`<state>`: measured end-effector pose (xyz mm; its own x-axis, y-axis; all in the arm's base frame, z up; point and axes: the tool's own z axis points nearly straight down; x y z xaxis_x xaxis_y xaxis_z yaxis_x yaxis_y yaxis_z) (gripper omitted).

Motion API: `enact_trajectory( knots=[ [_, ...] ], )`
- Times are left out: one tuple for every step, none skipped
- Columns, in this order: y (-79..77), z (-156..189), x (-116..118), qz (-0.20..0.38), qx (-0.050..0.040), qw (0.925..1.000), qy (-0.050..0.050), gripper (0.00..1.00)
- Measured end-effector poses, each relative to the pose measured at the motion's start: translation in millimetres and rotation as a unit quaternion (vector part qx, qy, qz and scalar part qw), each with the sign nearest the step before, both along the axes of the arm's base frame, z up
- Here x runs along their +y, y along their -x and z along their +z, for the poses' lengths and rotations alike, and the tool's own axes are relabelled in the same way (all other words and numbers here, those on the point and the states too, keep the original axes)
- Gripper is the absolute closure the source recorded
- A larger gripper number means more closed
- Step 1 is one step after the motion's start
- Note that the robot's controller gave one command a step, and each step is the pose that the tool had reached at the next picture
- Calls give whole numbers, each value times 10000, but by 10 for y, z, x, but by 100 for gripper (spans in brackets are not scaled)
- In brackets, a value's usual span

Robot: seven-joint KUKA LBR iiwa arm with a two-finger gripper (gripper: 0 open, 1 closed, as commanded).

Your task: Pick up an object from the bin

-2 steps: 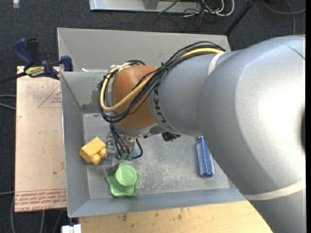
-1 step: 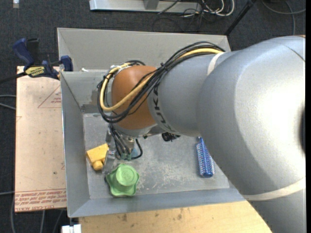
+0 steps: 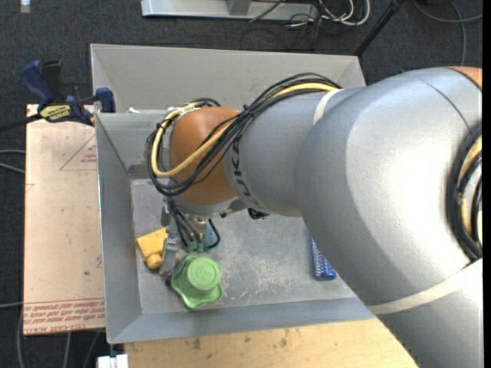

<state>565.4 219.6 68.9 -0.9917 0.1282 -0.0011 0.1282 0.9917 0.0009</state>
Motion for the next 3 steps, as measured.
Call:
enact_trajectory(
  knots=[
    [-1, 9, -3, -7, 0, 10000, -4, 100],
    [284, 1174, 70, 53, -30, 10000, -20, 100],
    [276, 1734, 131, 75, -33, 10000, -20, 100]
  ],
)
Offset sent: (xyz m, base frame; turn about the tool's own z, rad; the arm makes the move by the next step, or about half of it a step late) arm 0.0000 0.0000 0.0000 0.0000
